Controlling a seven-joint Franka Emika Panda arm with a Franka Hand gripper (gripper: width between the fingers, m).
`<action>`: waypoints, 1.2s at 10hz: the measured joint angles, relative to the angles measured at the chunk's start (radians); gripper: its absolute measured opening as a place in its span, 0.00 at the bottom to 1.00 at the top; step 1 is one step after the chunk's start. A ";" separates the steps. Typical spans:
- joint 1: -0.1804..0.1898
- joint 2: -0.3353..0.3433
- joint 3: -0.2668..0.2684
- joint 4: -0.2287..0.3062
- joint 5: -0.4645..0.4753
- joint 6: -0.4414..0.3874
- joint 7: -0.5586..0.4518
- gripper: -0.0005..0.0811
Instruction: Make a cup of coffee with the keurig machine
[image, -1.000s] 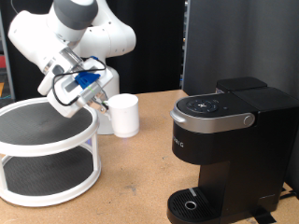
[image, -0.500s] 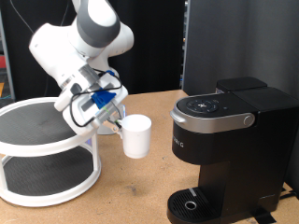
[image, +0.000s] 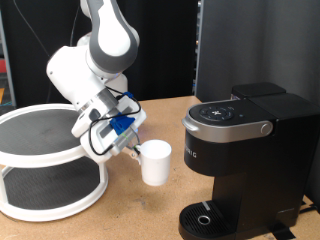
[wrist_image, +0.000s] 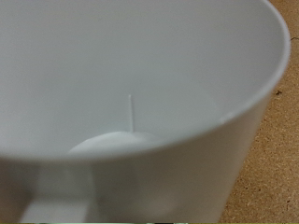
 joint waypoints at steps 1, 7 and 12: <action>0.025 0.031 -0.013 0.005 0.059 -0.002 -0.047 0.10; 0.064 0.191 -0.024 0.051 0.249 -0.082 -0.163 0.10; 0.066 0.284 0.008 0.096 0.350 -0.148 -0.193 0.10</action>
